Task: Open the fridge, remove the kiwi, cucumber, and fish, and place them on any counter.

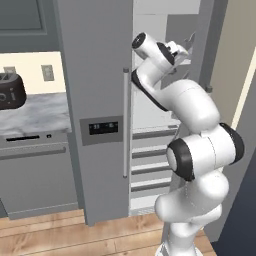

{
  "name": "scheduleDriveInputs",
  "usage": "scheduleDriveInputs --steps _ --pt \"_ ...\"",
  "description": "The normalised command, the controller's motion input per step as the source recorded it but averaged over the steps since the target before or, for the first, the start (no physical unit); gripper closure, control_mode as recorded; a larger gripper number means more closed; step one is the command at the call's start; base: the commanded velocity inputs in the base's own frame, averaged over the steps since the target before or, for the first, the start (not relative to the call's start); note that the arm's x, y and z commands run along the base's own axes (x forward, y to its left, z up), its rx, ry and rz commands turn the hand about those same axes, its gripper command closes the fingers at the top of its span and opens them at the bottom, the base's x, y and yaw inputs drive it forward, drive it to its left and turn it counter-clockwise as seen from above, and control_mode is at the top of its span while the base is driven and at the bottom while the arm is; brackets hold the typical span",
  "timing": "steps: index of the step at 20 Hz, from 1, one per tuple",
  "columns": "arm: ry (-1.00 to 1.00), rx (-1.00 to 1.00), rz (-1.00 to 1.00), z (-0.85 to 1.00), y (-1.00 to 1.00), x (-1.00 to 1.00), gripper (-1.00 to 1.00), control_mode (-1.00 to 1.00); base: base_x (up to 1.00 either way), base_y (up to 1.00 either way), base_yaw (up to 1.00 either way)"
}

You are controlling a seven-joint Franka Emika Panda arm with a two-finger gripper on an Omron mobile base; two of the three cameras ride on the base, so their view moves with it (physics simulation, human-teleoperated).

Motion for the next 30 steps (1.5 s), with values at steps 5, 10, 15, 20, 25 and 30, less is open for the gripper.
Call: scheduleDriveInputs --steps 5,10,15,20,25,30 --pt "-0.06 0.0 -0.13 -0.28 -1.0 -0.17 1.0 -1.0 0.0 0.0 0.0" --pt "-0.1 0.0 -0.15 -0.29 -1.0 -0.74 1.0 -1.0 0.0 0.0 0.0" --pt "-0.06 0.0 -0.13 -0.13 -1.0 -0.96 1.0 -1.0 0.0 0.0 0.0" --pt "0.0 0.02 -0.12 0.0 -1.0 -0.62 1.0 -1.0 0.0 0.0 0.0" --pt "0.0 0.07 -0.1 0.0 -1.0 -0.16 1.0 -1.0 0.0 0.0 0.0" --pt "-0.02 0.11 -0.02 0.07 -1.0 0.44 1.0 -1.0 0.0 0.0 0.0"
